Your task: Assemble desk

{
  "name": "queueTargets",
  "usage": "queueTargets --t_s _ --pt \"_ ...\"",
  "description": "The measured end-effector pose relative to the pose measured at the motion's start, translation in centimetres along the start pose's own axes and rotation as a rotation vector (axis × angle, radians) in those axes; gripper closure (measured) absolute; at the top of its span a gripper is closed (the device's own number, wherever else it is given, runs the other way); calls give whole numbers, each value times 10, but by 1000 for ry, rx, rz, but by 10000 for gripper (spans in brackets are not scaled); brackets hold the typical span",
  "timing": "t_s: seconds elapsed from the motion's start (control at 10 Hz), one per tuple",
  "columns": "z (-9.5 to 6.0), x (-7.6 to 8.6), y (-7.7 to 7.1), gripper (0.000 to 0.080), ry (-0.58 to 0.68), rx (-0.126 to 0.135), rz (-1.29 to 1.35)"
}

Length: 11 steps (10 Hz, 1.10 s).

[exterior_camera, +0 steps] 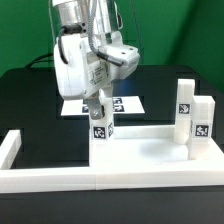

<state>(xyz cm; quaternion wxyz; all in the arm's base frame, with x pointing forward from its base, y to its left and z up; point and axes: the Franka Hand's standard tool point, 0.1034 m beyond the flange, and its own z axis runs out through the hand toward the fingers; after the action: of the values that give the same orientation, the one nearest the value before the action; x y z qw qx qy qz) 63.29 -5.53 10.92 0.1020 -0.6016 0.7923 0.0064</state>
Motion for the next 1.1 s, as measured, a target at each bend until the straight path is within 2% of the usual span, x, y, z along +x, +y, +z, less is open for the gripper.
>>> queueTargets --t_s 0.1,0.2,0.3,0.6,0.7,0.8,0.9,1.1 --pt "-1 -1 1 250 -16 -21 -200" --pt "0 -2 3 177 -33 -35 -333" --pt "1 0 3 177 -24 -25 -400" --pt "1 1 3 151 -22 -23 -587" --pt "0 1 2 151 -12 -31 -713" --pt "-4 -5 -2 151 26 -62 -1030" --pt "-3 -10 -1 151 24 -65 -1230" --pt "-2 -10 0 151 25 -72 -1271"
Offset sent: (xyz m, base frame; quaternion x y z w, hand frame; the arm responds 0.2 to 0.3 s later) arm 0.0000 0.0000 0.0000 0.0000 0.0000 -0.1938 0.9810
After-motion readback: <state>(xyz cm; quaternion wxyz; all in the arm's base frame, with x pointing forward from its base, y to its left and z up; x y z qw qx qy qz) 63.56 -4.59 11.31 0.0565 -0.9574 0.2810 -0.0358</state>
